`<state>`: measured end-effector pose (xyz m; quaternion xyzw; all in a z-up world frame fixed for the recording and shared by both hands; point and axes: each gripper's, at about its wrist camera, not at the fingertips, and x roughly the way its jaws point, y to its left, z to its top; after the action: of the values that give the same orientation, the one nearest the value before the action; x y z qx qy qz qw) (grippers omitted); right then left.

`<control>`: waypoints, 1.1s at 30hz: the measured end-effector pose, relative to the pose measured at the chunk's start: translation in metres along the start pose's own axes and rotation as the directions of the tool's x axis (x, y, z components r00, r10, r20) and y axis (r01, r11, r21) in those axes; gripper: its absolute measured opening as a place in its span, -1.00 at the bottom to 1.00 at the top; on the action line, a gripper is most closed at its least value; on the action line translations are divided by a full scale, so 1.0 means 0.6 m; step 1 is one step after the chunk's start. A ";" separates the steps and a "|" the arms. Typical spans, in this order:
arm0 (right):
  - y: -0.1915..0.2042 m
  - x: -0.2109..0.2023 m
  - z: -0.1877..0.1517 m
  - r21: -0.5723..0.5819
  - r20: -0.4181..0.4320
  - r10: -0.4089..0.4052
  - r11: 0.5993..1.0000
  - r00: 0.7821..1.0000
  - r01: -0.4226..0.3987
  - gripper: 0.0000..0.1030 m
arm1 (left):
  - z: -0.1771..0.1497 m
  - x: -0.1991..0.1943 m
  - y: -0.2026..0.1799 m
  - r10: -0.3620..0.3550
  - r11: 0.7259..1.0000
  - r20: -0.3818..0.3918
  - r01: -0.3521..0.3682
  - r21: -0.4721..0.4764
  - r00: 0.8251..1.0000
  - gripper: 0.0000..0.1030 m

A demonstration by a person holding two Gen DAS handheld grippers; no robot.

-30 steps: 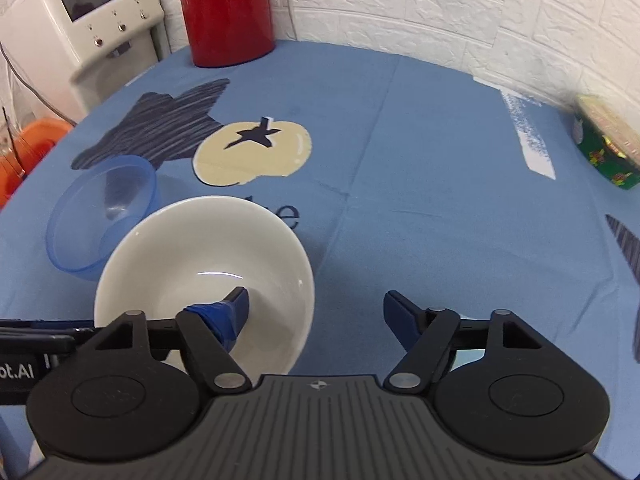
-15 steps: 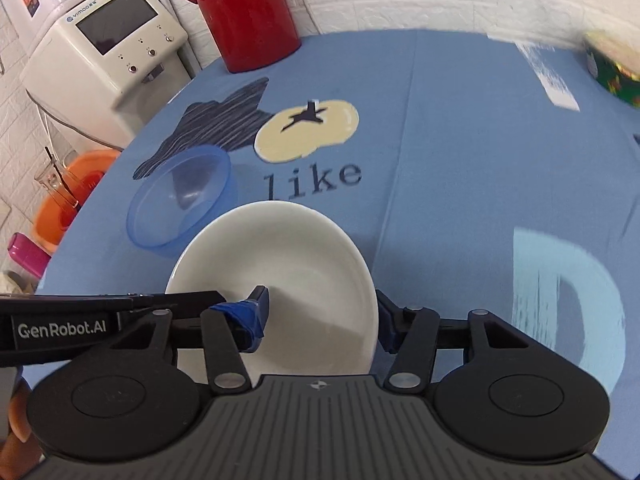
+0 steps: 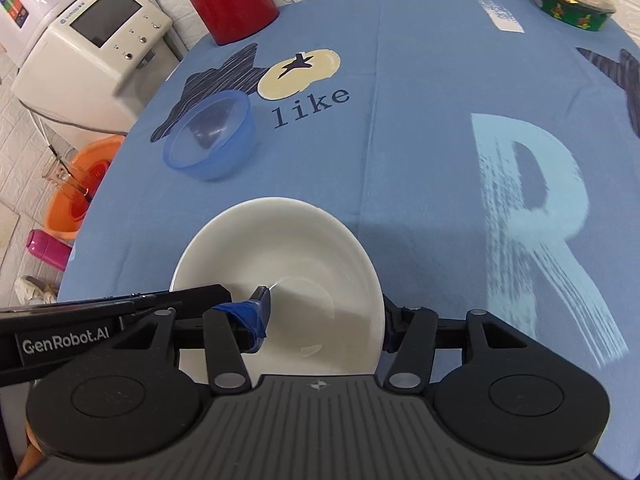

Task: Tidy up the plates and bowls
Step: 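Lift and carry the red bowl over the steel bowl with both tools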

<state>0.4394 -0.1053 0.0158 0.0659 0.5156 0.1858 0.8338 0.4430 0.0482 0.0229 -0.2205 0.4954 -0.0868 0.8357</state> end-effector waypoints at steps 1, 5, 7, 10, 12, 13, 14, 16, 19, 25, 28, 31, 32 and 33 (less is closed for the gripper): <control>0.002 -0.015 -0.011 -0.001 0.009 -0.007 1.000 1.000 0.007 -0.22 | -0.011 -0.013 -0.006 -0.009 1.000 -0.003 0.009 0.008 1.000 -1.00; 0.006 -0.079 -0.063 0.002 0.037 -0.028 1.000 0.999 0.028 -0.21 | -0.069 -0.067 -0.037 -0.034 0.998 0.005 0.034 0.056 0.999 -1.00; 0.009 -0.105 -0.089 0.011 0.042 -0.035 0.999 0.999 0.034 -0.22 | -0.098 -0.090 -0.049 -0.040 0.996 0.010 0.039 0.074 0.999 -1.00; 0.012 -0.135 -0.130 0.023 0.043 -0.047 0.999 0.998 0.046 -0.21 | -0.143 -0.119 -0.060 -0.055 0.993 0.011 0.053 0.101 0.998 -1.00; 0.013 -0.147 -0.157 0.033 0.041 -0.052 0.998 0.998 0.050 -0.21 | -0.171 -0.130 -0.064 -0.061 0.992 0.007 0.060 0.114 0.998 -1.00; 0.012 -0.150 -0.169 0.039 0.038 -0.052 0.998 0.998 0.051 -0.20 | -0.185 -0.133 -0.064 -0.065 0.991 0.001 0.065 0.117 0.998 -1.00; 0.012 -0.152 -0.181 0.047 0.033 -0.054 0.998 0.998 0.052 -0.20 | -0.197 -0.133 -0.064 -0.067 0.990 -0.005 0.067 0.121 0.998 -1.00; 0.009 -0.148 -0.205 0.061 0.021 -0.057 0.997 0.998 0.055 -0.20 | -0.218 -0.129 -0.061 -0.067 0.990 -0.021 0.070 0.127 0.998 -1.00; 0.003 -0.136 -0.231 0.080 0.001 -0.058 0.995 0.998 0.058 -0.20 | -0.241 -0.115 -0.051 -0.063 0.989 -0.046 0.069 0.128 0.997 -1.00; -0.006 -0.111 -0.255 0.092 -0.017 -0.055 0.994 0.998 0.056 -0.19 | -0.259 -0.082 -0.032 -0.058 0.993 -0.094 0.068 0.101 0.994 -1.00; -0.003 -0.113 -0.254 0.067 0.005 -0.070 0.995 0.998 0.069 -0.20 | -0.257 -0.073 -0.025 -0.055 0.993 -0.099 0.065 0.095 0.994 -1.00; 0.001 -0.119 -0.253 0.040 0.026 -0.080 0.996 0.996 0.079 -0.15 | -0.252 -0.072 -0.020 -0.065 0.992 -0.106 0.075 0.097 0.992 -1.00; 0.002 -0.121 -0.253 0.032 0.029 -0.083 0.996 0.996 0.082 -0.15 | -0.251 -0.072 -0.019 -0.070 0.992 -0.112 0.081 0.095 0.991 -1.00; 0.003 -0.124 -0.252 0.027 0.034 -0.083 0.996 0.996 0.082 -0.15 | -0.250 -0.074 -0.018 -0.074 0.992 -0.114 0.085 0.098 0.991 -1.00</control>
<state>0.2759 -0.1443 0.0088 0.0587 0.5056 0.1434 0.8488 0.2920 0.0122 0.0009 -0.1918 0.5263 -0.1575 0.8133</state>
